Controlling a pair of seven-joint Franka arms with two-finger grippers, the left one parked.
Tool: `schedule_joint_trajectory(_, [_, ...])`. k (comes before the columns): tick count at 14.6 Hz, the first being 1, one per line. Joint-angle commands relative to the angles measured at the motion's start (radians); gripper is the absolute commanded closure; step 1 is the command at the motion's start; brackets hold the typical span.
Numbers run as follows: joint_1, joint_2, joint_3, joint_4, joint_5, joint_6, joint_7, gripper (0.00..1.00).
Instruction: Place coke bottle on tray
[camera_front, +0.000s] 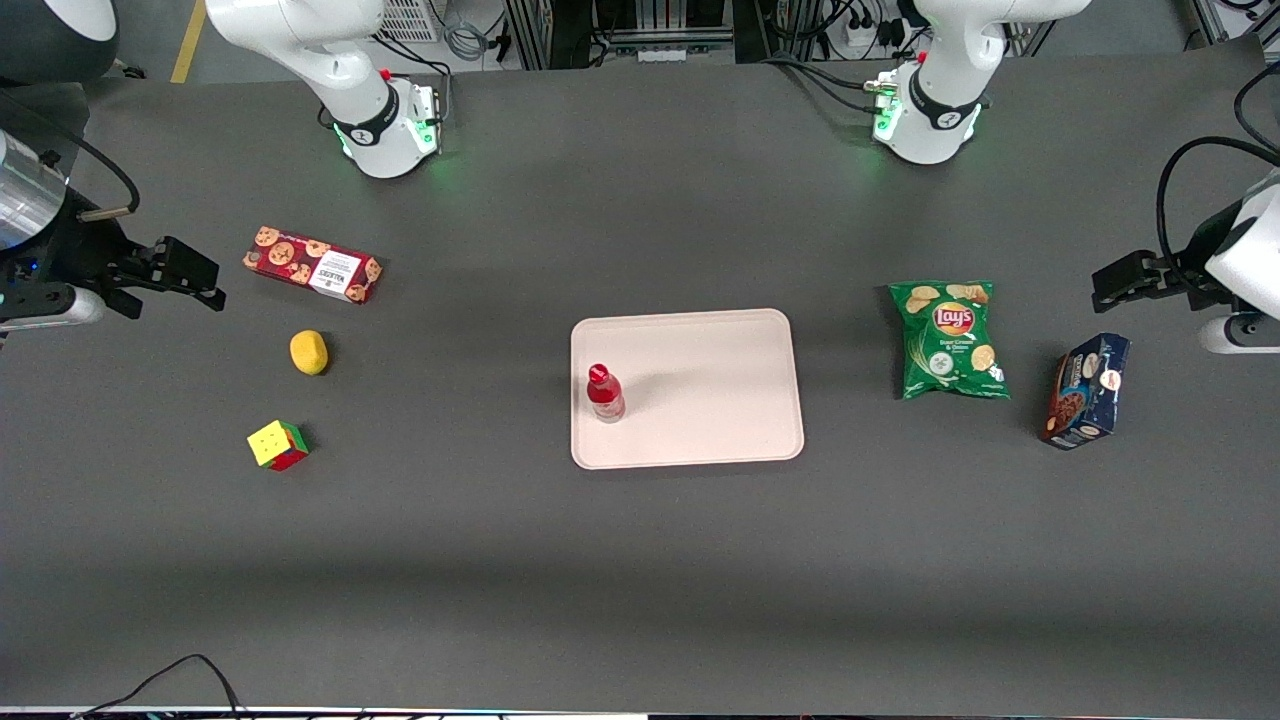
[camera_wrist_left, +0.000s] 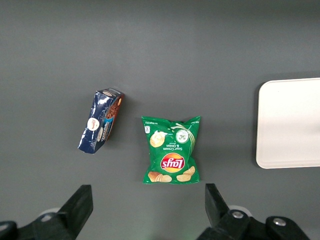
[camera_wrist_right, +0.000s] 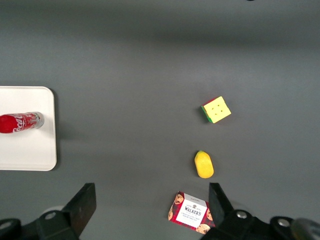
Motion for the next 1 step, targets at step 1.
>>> schedule_joint_trajectory(1, [0.002,0.011,-0.031,0.007,0.014,0.004,-0.032,0.0])
